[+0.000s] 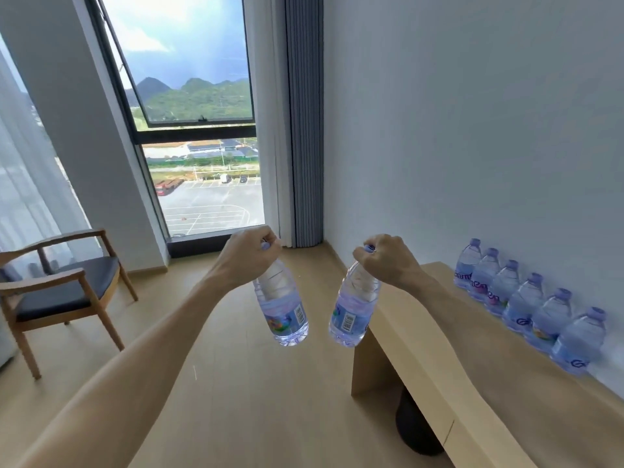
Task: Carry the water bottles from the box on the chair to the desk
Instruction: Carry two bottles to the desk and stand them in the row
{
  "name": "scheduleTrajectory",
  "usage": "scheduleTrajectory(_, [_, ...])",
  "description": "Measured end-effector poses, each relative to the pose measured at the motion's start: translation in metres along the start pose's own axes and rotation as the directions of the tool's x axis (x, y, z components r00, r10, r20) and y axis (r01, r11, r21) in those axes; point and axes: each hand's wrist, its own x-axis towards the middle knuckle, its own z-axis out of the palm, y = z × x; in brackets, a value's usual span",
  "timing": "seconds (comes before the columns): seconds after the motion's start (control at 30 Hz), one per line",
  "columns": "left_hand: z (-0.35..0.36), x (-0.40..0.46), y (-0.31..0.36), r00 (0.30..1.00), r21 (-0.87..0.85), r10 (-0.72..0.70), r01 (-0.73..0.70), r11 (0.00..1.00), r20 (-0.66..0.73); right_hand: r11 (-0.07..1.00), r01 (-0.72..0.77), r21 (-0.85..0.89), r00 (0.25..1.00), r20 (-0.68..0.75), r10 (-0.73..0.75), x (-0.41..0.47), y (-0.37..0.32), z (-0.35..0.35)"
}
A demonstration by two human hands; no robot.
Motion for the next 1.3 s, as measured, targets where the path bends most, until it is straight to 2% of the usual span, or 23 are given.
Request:
scheduleTrajectory(0.23, [0.044, 0.130, -0.024, 0.994, -0.077, 0.102, -0.098, 0.992, 0.041, 0.990, -0.138, -0.007, 0.987, -0.080, 0.137, 0.091, 0.042, 0.009])
scheduleTrajectory(0.47, [0.123, 0.241, -0.040, 0.982, -0.161, 0.165, -0.150, 0.976, 0.089, 0.970, -0.243, -0.002, 0.955, -0.173, 0.239, 0.162, 0.112, 0.008])
scheduleTrajectory(0.67, [0.198, 0.322, -0.040, 0.968, -0.197, 0.199, -0.168, 0.966, 0.152, 0.957, -0.288, 0.020, 0.939, -0.191, 0.286, 0.223, 0.189, 0.005])
scheduleTrajectory(0.87, [0.272, 0.394, -0.020, 0.932, -0.209, 0.239, -0.185, 0.960, 0.272, 0.953, -0.302, 0.027, 0.940, -0.157, 0.303, 0.278, 0.266, -0.001])
scheduleTrajectory(1.07, [0.353, 0.429, -0.010, 0.899, -0.260, 0.269, -0.184, 0.948, 0.347, 0.931, -0.364, 0.017, 0.925, -0.113, 0.364, 0.286, 0.335, -0.005])
scheduleTrajectory(1.3, [0.454, 0.445, 0.000, 0.803, -0.339, 0.316, -0.152, 0.928, 0.505, 0.808, -0.589, -0.006, 0.801, -0.137, 0.583, 0.251, 0.404, -0.009])
